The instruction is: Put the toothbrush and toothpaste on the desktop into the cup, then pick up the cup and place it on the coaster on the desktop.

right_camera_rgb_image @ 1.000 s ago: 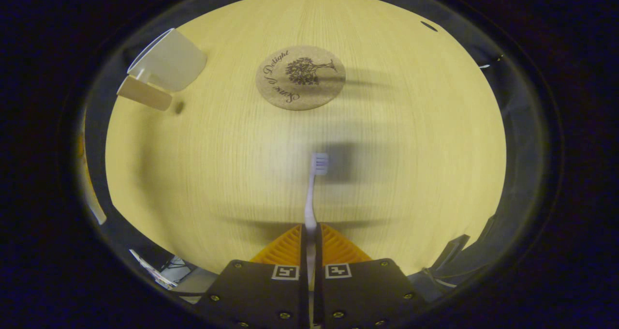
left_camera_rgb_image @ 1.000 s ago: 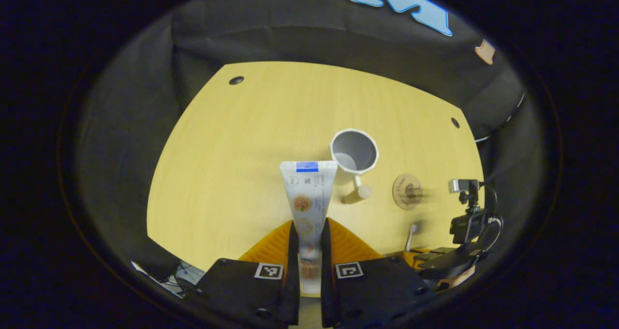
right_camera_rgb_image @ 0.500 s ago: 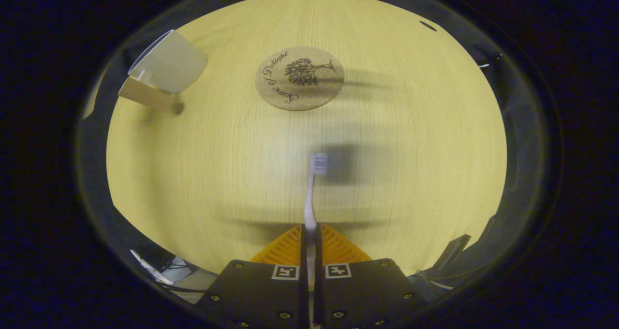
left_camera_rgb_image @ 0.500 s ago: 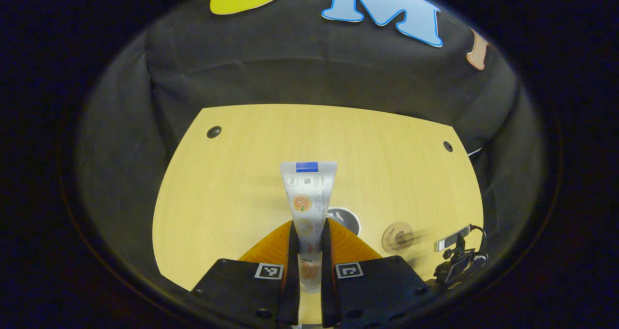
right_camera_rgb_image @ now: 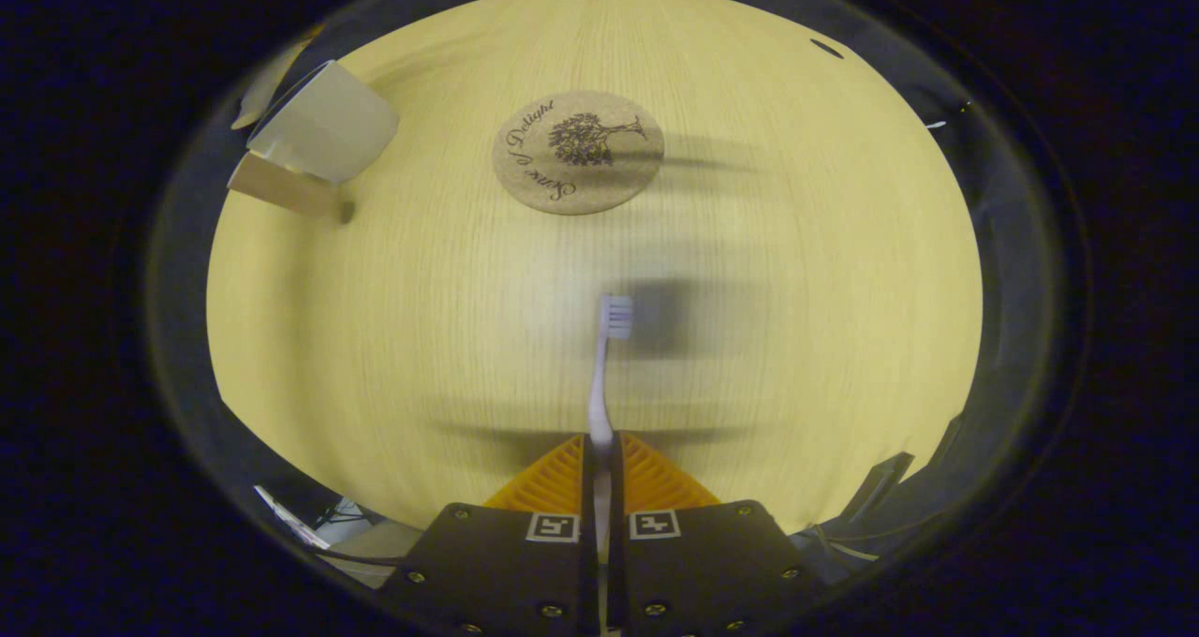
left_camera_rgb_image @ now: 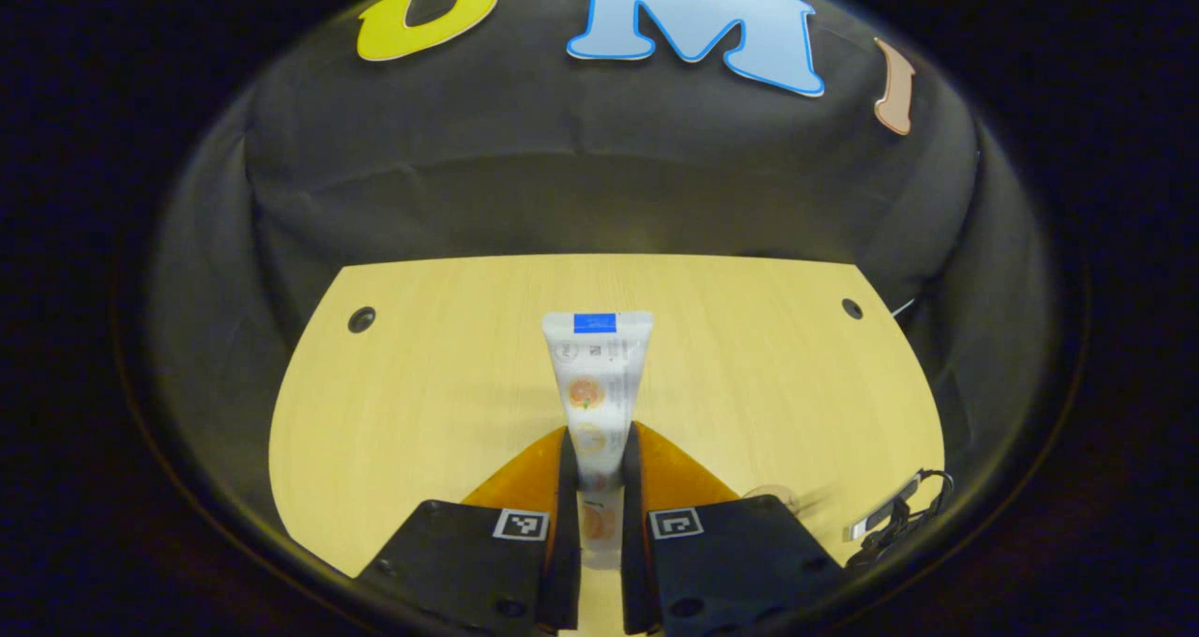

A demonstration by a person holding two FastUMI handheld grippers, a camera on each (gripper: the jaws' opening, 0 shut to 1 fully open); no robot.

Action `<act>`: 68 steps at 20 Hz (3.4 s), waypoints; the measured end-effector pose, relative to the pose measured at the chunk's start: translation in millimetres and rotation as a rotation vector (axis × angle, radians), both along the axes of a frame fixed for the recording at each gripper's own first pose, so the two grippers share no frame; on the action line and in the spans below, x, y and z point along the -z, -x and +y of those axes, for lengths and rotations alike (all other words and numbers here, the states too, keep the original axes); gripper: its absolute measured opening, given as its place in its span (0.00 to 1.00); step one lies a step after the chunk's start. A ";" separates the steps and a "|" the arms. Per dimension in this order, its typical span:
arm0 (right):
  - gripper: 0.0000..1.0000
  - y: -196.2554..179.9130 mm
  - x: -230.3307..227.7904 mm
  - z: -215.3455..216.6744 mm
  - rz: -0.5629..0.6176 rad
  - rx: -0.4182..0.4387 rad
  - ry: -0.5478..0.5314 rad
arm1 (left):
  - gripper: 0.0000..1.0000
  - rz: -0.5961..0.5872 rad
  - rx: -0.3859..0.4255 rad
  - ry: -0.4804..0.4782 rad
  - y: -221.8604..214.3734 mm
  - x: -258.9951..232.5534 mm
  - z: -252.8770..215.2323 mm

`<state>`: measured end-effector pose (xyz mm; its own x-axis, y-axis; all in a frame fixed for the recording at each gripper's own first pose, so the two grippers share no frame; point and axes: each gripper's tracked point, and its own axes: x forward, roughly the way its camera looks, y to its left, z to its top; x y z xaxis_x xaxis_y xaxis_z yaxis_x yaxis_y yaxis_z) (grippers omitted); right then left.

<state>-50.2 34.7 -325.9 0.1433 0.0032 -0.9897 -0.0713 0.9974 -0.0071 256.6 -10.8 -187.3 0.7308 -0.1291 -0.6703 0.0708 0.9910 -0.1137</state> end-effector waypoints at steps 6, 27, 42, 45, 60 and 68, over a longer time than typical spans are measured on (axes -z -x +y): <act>0.05 -0.3 -0.5 0.2 0.003 0.011 -0.001 | 0.25 -0.032 0.011 -0.011 3.7 32.9 -1.4; 0.05 -3.8 -14.5 2.7 -0.033 0.176 -0.173 | 0.56 -0.045 -0.009 0.047 68.0 20.3 19.7; 0.05 -167.8 -182.5 71.7 -0.349 0.177 -0.404 | 0.60 0.007 -0.187 0.069 150.4 38.4 112.3; 0.05 -213.3 -210.7 100.9 -0.423 0.268 -0.482 | 0.52 0.027 -0.240 0.080 175.9 46.0 136.7; 0.05 -240.8 -171.7 148.4 -0.654 0.334 -0.465 | 0.55 0.087 -0.280 0.080 207.7 53.0 167.0; 0.17 -189.2 -171.5 170.4 -0.695 0.134 -0.462 | 0.52 0.086 -0.166 0.084 175.8 48.5 112.2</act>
